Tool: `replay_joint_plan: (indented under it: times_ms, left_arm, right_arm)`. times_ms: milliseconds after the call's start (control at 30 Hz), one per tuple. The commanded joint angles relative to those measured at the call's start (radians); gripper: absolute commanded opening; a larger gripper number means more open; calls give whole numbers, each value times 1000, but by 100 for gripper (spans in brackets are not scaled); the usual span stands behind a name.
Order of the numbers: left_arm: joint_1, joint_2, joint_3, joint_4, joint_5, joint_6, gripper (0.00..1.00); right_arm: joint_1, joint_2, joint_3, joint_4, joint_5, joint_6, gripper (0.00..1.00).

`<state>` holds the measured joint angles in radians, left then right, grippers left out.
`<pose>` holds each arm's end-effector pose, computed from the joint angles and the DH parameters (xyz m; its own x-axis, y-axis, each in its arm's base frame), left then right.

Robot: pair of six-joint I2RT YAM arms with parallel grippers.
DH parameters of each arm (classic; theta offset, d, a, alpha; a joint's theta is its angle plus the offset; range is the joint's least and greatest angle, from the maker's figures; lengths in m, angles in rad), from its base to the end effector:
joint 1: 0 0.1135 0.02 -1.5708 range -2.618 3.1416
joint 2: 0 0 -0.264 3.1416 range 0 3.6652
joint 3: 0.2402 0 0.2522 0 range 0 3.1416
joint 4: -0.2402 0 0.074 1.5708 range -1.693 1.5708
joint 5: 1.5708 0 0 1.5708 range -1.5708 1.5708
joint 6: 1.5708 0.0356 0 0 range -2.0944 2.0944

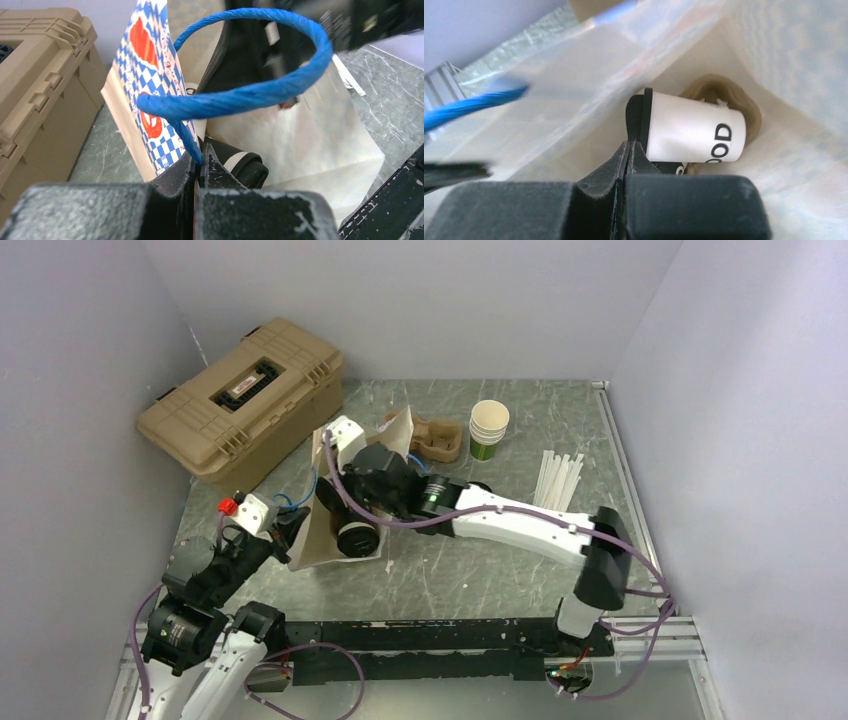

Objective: Pack the takeout coffee

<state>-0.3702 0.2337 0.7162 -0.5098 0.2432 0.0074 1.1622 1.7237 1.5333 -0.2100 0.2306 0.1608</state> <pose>0.0536 -0.0300 0.3385 -0.0212 0.0159 -0.9996 0.5757 0.8176 0.0008 0.1712 0.3750 0.3446 -0.2825 -0.2602 -0.9233 -0.7745 0.6298 0.0595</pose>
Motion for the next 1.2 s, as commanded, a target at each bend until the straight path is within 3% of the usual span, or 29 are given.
replay_joint_plan:
  times_ms: [0, 233, 400, 533, 700, 900, 1167]
  left_arm:
    - [-4, 4, 21, 74, 19, 9, 0]
    - [-4, 6, 23, 73, 22, 7, 0]
    - [-4, 5, 23, 75, 29, 7, 0]
    - [-4, 10, 23, 76, 31, 7, 0]
    - [-4, 5, 25, 75, 30, 7, 0]
    - [-6, 2, 26, 73, 32, 4, 0]
    - [-9, -2, 26, 73, 31, 6, 0]
  right_arm:
    - [5, -154, -23, 67, 36, -7, 0]
    - [5, -230, -39, 30, 25, 5, 0]
    - [55, -210, -75, 33, 32, 21, 28]
    - [111, -188, -115, 69, 85, 6, 61]
    - [111, -141, -160, 136, 159, -17, 79]
    - [87, -55, -133, 167, 181, -29, 90]
    - [71, 26, -140, 278, 185, -31, 95]
